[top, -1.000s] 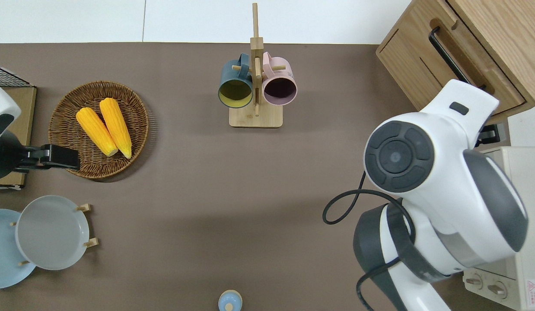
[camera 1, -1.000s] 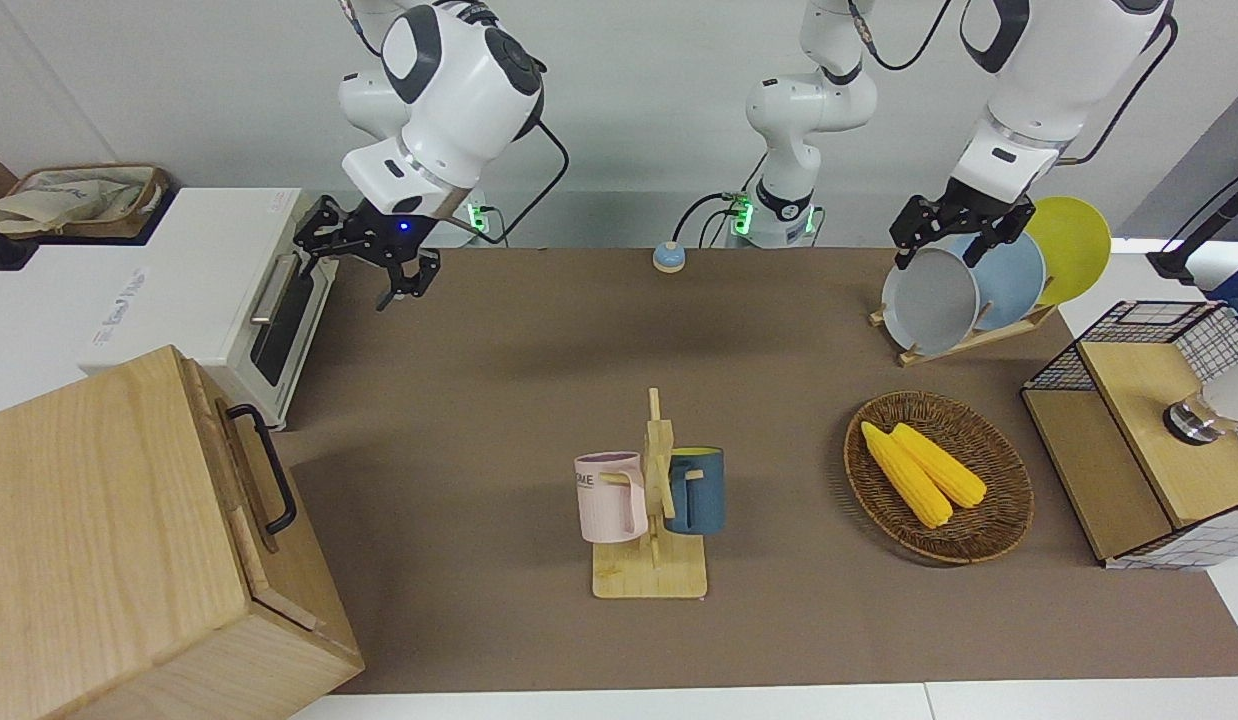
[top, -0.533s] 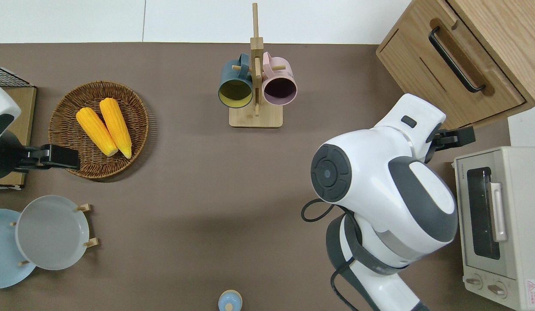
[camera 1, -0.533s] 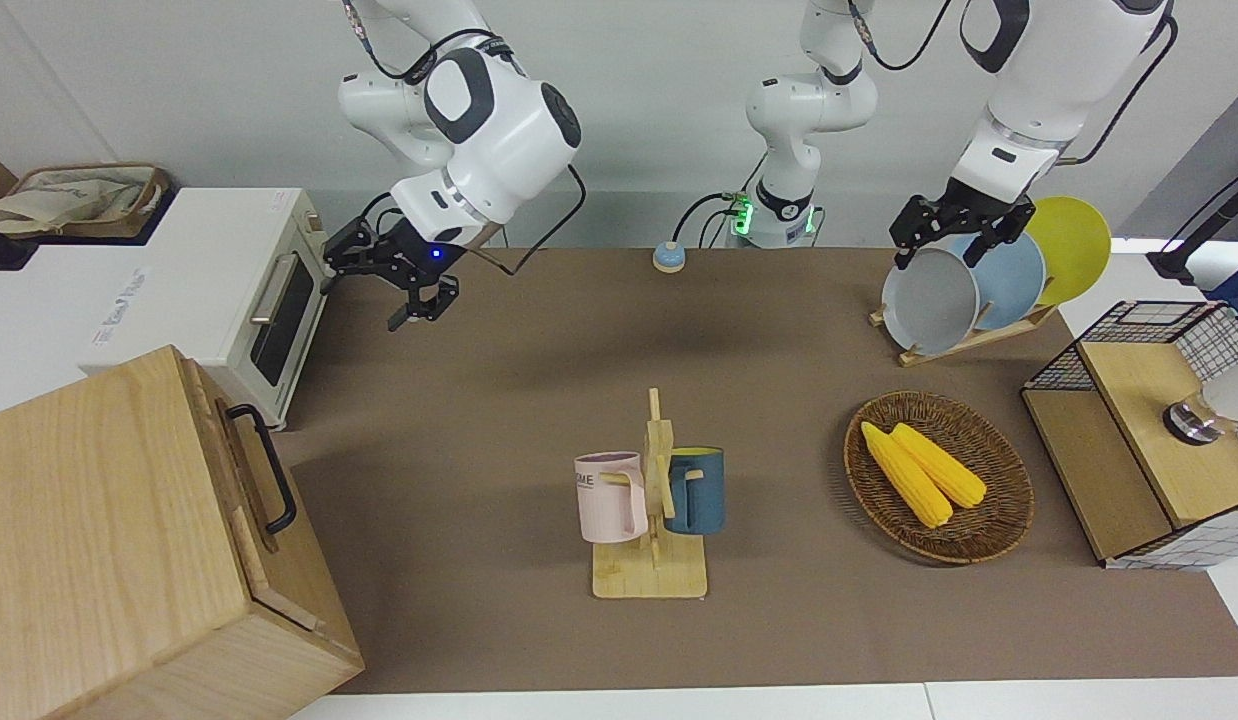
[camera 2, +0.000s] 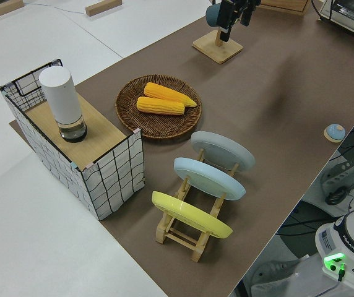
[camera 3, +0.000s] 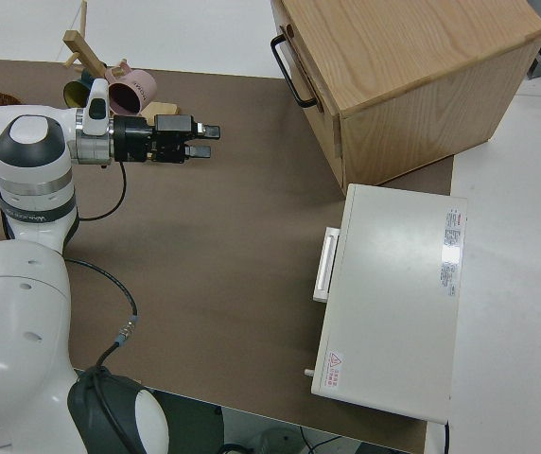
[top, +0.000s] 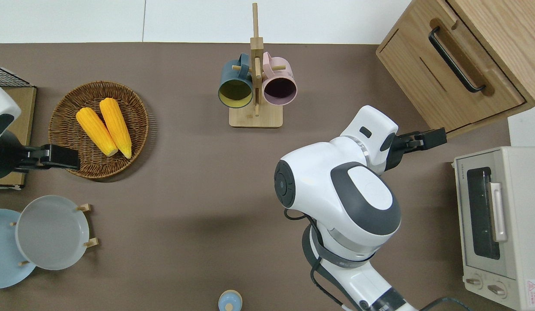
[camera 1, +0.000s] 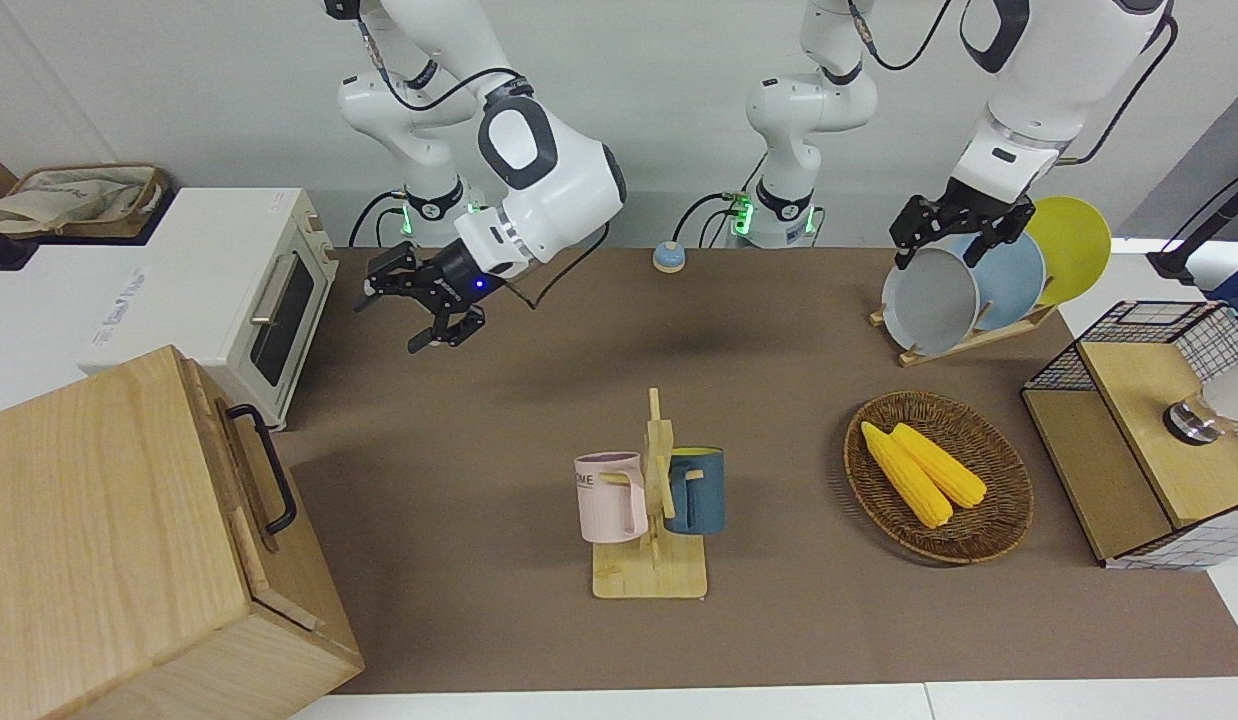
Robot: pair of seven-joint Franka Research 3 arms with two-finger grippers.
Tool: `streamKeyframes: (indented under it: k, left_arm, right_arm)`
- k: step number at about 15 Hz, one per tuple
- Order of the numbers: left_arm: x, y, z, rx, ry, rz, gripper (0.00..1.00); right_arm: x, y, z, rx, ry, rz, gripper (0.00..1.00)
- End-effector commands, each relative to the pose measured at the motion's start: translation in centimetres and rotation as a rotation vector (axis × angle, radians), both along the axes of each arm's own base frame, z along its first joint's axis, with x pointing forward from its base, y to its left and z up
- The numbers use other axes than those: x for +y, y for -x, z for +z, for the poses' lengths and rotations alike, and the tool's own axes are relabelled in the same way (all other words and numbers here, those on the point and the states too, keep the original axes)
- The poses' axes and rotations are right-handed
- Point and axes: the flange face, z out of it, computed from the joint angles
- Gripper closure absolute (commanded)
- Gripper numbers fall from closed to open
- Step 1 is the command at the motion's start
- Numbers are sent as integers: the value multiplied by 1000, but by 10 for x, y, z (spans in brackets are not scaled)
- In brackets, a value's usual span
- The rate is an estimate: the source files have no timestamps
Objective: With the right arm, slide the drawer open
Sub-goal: 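Raise the right arm and reach the right gripper toward the drawer handle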
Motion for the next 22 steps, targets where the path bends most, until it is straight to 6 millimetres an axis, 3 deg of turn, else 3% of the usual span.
streamKeyframes:
  k: [1,3,9,14,22]
  left_arm:
    - [1,3,4,-4,-13,-8,2]
    - [0,3,4,-4,-13,-10,2]
    - [1,3,4,-4,-13,-7,2]
    - [1,3,4,-4,-13,-8,2]
    - [1,3,4,-4,-13,-8,5]
  right_arm:
    - [-1,-2,-12,-21,127,16,19]
    - [-4,-4,-30,31,256,89,17]
    - [-4,-11,-46,113,357,153,17]
    - [0,-16,-50,175,476,206,19]
    - [-20,-35,-58,245,553,253,19]
